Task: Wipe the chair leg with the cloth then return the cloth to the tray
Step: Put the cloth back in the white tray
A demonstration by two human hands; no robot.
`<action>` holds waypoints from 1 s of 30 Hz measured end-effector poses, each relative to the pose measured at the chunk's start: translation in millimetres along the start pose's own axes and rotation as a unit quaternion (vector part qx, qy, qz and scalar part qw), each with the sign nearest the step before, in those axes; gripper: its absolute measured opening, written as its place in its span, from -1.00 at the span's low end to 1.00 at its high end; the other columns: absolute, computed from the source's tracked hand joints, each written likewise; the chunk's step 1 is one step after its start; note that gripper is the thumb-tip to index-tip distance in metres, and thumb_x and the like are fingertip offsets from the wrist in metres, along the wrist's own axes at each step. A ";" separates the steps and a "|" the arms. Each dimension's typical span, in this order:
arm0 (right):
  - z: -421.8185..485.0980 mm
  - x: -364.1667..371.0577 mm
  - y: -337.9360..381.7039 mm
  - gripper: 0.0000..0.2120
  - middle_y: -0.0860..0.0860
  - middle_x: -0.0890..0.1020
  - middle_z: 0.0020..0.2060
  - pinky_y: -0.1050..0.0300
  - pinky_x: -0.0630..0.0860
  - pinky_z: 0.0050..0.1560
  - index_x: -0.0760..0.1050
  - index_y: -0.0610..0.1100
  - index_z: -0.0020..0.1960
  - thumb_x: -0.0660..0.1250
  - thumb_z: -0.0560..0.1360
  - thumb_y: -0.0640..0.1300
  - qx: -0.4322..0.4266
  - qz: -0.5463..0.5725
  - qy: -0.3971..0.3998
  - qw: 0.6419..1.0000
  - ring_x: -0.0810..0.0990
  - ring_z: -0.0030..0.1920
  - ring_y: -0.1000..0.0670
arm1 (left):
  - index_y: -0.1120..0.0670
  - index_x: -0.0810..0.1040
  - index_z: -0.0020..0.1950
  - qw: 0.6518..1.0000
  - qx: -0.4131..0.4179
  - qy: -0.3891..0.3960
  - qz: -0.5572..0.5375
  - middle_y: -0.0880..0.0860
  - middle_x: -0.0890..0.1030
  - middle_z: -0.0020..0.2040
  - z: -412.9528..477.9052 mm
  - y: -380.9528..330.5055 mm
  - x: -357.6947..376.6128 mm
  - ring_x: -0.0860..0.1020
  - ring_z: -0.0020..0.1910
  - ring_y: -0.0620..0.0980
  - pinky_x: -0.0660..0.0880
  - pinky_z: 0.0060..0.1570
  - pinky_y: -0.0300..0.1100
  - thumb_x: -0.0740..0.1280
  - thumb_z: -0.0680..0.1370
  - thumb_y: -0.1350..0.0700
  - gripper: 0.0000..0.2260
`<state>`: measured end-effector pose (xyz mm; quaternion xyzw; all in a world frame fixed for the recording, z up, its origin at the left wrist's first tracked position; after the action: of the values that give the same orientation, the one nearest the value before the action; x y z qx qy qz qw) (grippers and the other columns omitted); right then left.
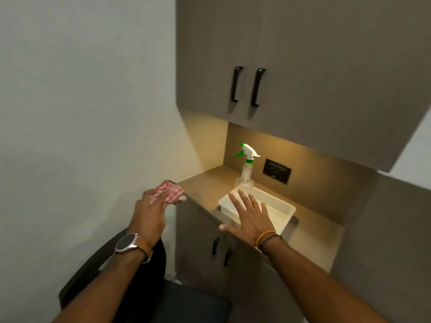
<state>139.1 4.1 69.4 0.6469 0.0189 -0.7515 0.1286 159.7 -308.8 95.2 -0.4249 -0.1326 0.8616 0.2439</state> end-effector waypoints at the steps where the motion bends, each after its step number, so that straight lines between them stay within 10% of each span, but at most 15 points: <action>1: -7.3 -5.7 -20.1 0.06 0.01 -0.13 0.77 -0.47 -0.06 0.63 -0.21 0.26 0.72 0.06 0.40 0.71 0.020 0.000 0.001 1.000 -0.10 0.74 -0.25 | 0.05 0.62 0.35 0.999 0.028 0.032 -0.006 0.26 0.57 0.30 4.4 -24.6 18.0 0.65 0.14 0.30 0.60 0.22 0.12 0.39 0.55 0.32 -0.61; 14: -103.7 93.4 -199.5 0.17 0.00 -0.13 0.77 -0.43 -0.02 0.63 -0.23 0.26 0.71 -0.01 0.27 0.78 0.220 0.039 0.097 0.970 -0.15 0.74 -0.26 | 0.06 0.44 0.45 0.967 0.102 0.232 0.017 0.14 0.54 0.36 14.7 -192.9 230.6 0.62 0.18 0.18 0.65 0.09 0.04 0.28 0.67 0.09 -0.66; 30: -98.6 161.7 -216.3 0.11 -0.04 -0.30 0.74 -0.46 -0.42 0.52 -0.33 0.18 0.72 0.10 0.43 0.66 0.201 -0.007 0.188 0.961 -0.33 0.71 -0.28 | 0.17 0.59 0.27 0.944 0.080 0.308 0.094 0.16 0.66 0.21 33.2 -231.0 384.7 0.70 0.02 0.27 0.59 -0.06 0.04 0.27 0.63 0.14 -0.74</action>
<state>166.3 205.0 -134.5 0.7892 -0.1039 -0.6052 -0.0148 4.3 90.9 -41.0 -0.6589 0.0586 0.7157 0.2242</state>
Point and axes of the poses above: each hand's wrist, its own z-axis towards the middle knuckle, its own x-axis out of the palm, y = z × x, the point moved 1 cm from there along z, towards the middle knuckle
